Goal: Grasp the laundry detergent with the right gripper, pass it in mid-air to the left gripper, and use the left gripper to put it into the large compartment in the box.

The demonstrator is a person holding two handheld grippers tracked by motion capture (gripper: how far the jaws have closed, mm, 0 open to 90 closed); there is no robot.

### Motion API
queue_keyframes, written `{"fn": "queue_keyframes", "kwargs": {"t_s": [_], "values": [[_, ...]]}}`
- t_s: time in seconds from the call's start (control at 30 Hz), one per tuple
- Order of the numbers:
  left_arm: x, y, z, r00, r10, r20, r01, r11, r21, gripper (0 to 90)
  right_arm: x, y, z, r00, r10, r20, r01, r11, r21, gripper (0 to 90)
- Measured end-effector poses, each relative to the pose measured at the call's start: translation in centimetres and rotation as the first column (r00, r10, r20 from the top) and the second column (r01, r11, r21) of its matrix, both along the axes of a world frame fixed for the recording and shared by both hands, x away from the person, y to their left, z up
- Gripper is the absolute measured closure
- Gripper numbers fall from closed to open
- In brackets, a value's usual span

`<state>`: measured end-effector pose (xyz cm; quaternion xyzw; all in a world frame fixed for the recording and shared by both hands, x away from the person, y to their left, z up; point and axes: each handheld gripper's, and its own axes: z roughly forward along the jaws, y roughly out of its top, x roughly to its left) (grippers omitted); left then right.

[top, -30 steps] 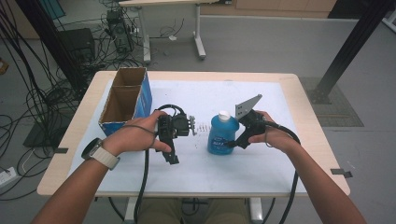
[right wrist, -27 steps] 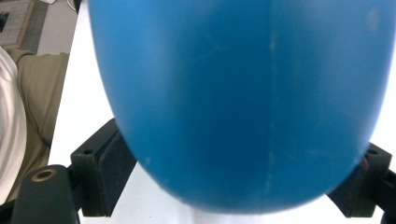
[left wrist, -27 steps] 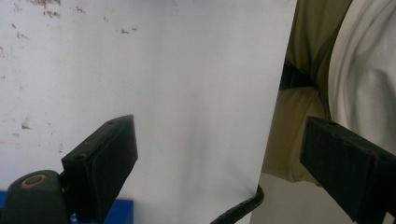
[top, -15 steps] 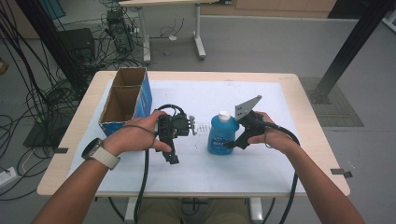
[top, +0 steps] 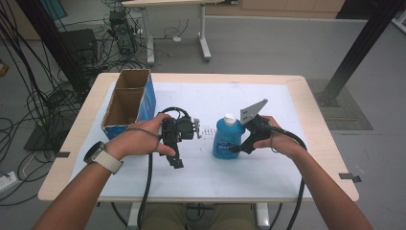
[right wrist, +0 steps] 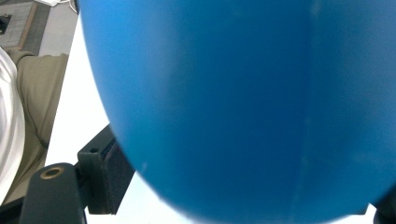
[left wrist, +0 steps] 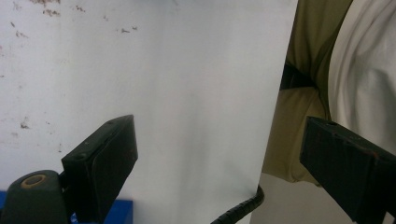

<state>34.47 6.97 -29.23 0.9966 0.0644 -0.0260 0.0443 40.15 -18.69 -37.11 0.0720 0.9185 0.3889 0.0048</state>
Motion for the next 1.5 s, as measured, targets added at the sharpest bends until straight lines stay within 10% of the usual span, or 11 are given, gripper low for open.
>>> {"fn": "queue_keyframes", "kwargs": {"t_s": [1.5], "values": [[0.11, 0.15, -0.27, 1.0000, 0.003, -0.005, -0.003, 1.0000, -0.003, 11.7, 0.08, 0.08, -0.99, 0.9999, -0.005, 0.010, 0.005, 0.998, 0.061, 23.5]]}}
